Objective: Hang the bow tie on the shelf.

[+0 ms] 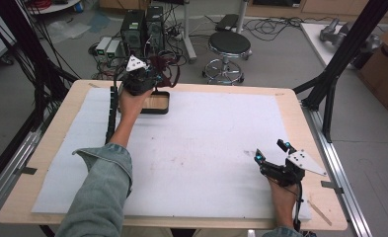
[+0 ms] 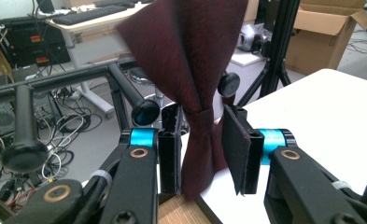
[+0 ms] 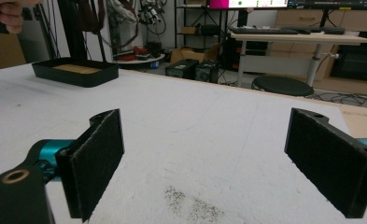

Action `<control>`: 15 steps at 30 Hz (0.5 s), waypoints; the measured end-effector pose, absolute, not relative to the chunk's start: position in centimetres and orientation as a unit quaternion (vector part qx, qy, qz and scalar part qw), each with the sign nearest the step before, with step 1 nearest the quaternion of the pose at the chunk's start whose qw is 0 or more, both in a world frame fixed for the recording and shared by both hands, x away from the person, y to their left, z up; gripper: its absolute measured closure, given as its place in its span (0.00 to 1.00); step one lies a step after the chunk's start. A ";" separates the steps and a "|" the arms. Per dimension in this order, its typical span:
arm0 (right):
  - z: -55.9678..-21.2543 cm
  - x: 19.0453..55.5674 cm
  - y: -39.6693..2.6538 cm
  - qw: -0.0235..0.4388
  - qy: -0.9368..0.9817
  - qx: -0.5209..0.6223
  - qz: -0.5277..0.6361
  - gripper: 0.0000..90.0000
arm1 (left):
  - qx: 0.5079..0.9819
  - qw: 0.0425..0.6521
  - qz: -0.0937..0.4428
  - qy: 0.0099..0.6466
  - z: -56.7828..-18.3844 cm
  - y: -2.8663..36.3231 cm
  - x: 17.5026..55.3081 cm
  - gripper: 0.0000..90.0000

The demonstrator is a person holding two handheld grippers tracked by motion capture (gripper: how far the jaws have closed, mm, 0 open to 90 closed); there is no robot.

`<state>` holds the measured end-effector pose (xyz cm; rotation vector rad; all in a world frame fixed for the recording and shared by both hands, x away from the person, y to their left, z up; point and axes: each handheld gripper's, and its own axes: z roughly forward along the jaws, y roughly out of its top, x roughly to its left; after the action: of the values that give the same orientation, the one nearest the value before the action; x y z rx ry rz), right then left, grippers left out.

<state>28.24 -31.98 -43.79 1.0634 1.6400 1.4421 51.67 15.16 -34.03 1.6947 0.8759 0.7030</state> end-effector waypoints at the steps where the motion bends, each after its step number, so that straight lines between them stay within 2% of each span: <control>1: -43.8 28.2 -32.0 0.349 0.633 0.410 0.556 0.12 | 0.710 0.525 0.292 0.367 -34.1 15.2 51.7 0.74; 7: -43.8 28.2 -32.0 0.349 0.633 0.410 0.557 0.12 | 0.710 0.524 0.294 0.367 -34.2 15.3 51.4 0.72; 15: -43.8 28.2 -32.0 0.350 0.633 0.410 0.556 0.12 | 0.711 0.529 0.290 0.361 -34.2 15.8 50.3 0.63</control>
<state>28.24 -31.96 -43.78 1.0631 1.6389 1.4402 50.35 15.80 -34.16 1.6981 0.8623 0.6934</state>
